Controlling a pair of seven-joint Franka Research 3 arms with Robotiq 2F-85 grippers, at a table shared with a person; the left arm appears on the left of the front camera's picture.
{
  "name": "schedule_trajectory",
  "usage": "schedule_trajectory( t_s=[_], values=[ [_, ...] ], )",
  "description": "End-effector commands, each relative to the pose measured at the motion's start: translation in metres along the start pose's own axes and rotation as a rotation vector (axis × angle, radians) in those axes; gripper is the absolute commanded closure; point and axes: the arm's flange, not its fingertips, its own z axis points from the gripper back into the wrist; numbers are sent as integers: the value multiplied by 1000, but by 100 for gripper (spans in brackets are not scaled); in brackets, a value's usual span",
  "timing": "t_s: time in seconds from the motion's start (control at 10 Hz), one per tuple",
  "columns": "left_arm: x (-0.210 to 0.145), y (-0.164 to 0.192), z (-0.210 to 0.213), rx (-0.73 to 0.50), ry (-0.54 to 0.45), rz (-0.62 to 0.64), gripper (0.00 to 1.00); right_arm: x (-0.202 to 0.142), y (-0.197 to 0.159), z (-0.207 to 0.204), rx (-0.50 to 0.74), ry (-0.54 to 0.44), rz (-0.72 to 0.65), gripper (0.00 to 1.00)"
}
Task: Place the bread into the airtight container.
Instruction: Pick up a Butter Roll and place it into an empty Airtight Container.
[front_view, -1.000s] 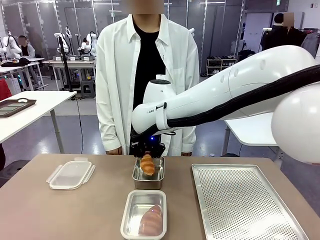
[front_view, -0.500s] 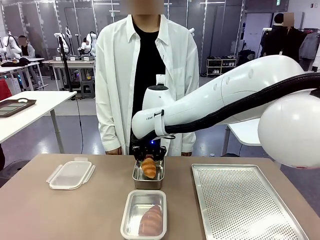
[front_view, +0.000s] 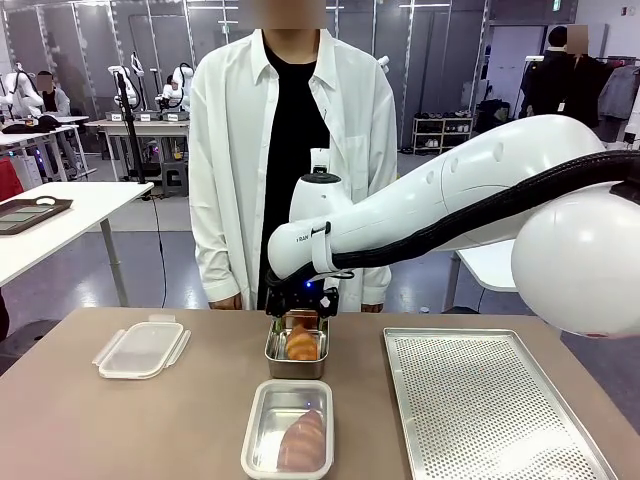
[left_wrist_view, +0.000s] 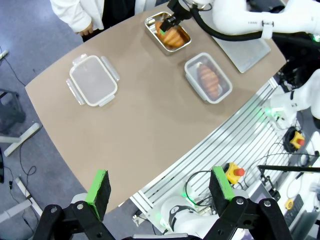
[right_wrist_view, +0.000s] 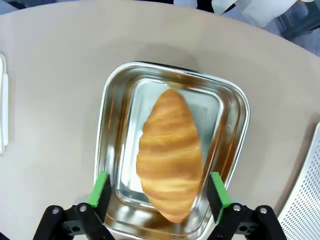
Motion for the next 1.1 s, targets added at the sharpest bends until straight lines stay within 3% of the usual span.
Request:
schedule_trajectory(
  t_s=[0.0, 0.1, 1.0],
  values=[
    [-1, 0, 1, -4, 3, -23, 0, 2, -5, -4, -14, 42, 3, 0],
    [-1, 0, 1, -4, 3, -23, 0, 0, 0, 0, 0, 0, 0, 0],
    [-1, 0, 1, -4, 3, -23, 0, 0, 0, 0, 0, 0, 0, 0]
  ],
)
